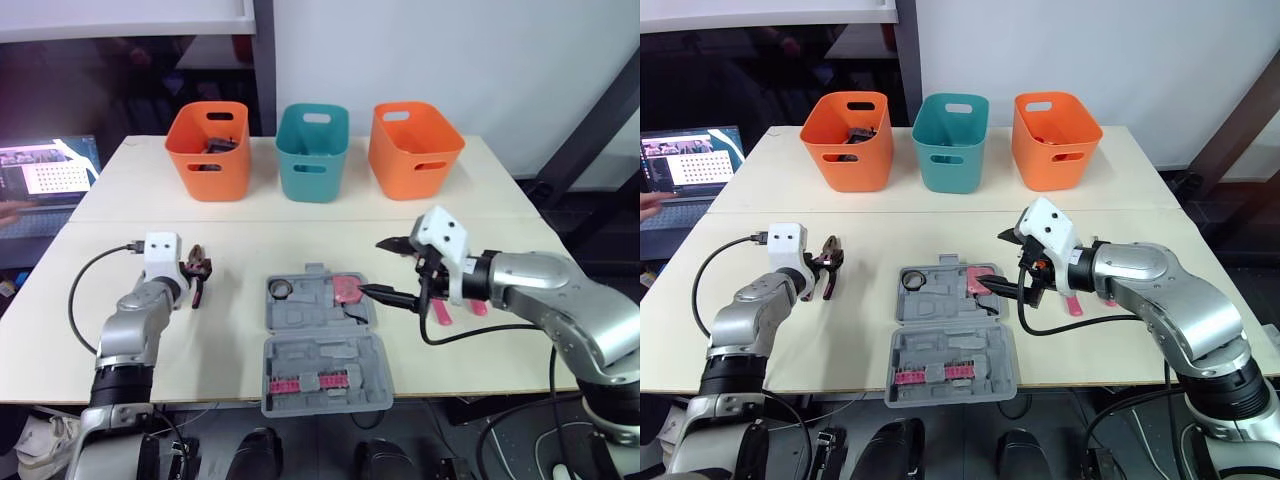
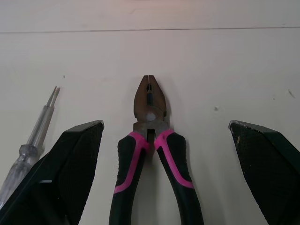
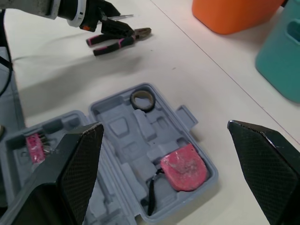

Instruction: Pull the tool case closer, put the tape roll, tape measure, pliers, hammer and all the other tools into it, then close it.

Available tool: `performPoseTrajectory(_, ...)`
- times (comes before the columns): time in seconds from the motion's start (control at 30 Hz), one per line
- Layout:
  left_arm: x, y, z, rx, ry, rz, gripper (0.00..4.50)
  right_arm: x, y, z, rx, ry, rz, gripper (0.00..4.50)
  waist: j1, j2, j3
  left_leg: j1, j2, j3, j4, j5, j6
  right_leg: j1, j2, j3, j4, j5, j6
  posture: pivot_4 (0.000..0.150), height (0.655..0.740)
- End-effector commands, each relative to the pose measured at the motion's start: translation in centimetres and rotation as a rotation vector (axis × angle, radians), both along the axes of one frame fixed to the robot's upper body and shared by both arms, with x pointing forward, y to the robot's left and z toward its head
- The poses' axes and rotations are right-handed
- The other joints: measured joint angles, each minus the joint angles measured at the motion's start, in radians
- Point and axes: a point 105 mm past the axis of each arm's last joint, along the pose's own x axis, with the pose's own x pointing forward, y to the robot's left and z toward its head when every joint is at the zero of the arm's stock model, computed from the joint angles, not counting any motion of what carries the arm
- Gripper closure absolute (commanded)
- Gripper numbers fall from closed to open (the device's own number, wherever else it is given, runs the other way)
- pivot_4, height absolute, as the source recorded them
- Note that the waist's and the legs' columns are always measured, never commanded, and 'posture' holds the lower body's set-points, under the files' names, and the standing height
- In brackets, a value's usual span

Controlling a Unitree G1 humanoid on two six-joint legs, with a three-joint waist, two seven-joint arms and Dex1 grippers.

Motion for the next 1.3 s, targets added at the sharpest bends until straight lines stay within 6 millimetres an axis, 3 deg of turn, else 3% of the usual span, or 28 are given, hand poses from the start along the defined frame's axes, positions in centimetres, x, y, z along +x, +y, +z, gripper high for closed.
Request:
performPoseTrajectory(0.03, 1.1, -0.2, 0.5, 0.013, -0.020, 0.010, 0.00, 0.1, -0.3, 0.9, -0.006, -0.044, -0.024, 0.02, 0.001, 0.000, 0.000, 0.000, 0.000, 0.000, 0.000, 0.000, 0.000, 0.000, 0.000, 0.000, 0.000, 0.000, 0.000, 0.150, 0.7400)
performPoseTrajectory(0.47, 2.7, -0.5, -2.0, -0.038, 0.070, 0.030, 0.00, 0.6, -0.9, 0.7, -0.031, -0.049, -0.082, 0.02, 0.002, 0.000, 0.000, 0.000, 0.000, 0.000, 0.001, 0.000, 0.000, 0.001, 0.000, 0.000, 0.000, 0.001, 0.001, 0.150, 0.7400)
performPoseTrajectory(0.83, 3.0, -0.6, -0.3, -0.067, -0.005, -0.010, 0.00, 0.7, -1.1, 0.2, -0.042, -0.042, -0.104, 0.02, 0.001, 0.000, 0.000, 0.000, 0.000, 0.000, 0.001, 0.000, 0.000, 0.001, 0.000, 0.000, 0.000, 0.001, 0.001, 0.150, 0.7400)
performPoseTrajectory(1.3, 2.7, 0.3, -0.6, 0.018, 0.017, -0.095, 0.00, 0.7, -1.0, -0.3, -0.058, -0.029, -0.113, 0.02, 0.000, 0.000, 0.000, 0.000, 0.000, 0.000, 0.000, 0.000, 0.000, 0.000, 0.000, 0.000, 0.000, 0.001, 0.002, 0.150, 0.7400)
